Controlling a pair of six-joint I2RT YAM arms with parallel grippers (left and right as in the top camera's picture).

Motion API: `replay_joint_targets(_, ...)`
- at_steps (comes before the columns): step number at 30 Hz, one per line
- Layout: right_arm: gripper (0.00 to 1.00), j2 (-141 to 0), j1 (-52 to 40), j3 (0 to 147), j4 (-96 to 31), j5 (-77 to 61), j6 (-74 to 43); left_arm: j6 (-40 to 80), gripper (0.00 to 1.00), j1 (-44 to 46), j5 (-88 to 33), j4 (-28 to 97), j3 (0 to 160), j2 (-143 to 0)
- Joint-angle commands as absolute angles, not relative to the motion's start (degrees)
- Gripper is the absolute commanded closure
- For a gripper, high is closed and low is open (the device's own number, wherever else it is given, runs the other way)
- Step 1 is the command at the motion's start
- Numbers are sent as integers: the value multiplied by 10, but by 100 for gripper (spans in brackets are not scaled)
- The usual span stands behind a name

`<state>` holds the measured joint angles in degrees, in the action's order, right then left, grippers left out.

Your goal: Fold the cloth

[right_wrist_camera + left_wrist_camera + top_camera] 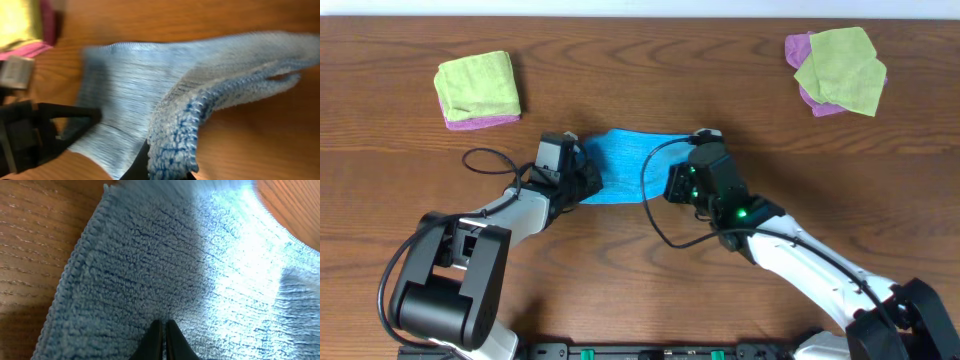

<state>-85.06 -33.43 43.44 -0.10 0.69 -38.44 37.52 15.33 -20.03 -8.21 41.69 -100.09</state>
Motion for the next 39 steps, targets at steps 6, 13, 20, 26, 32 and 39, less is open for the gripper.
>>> replay_joint_targets(6,99,-890,-373,485,13,13,-339,373,94,154,-220,-75,430,-1012)
replay_joint_targets(13,99,-940,-398,562,-15,0,-271,373,94,153,-250,-75,433,-1011)
replay_joint_targets(20,99,-974,-416,626,-61,0,-207,372,94,133,-302,-74,437,-983)
replay_joint_targets(26,99,-976,-417,629,-62,-1,-192,332,94,74,-311,-9,437,-902)
replay_joint_targets(32,99,-998,-416,631,-54,0,-181,295,94,21,-294,74,437,-816)
replay_joint_targets(39,99,-1079,-418,689,-56,-5,-169,280,94,-12,-294,128,437,-760)
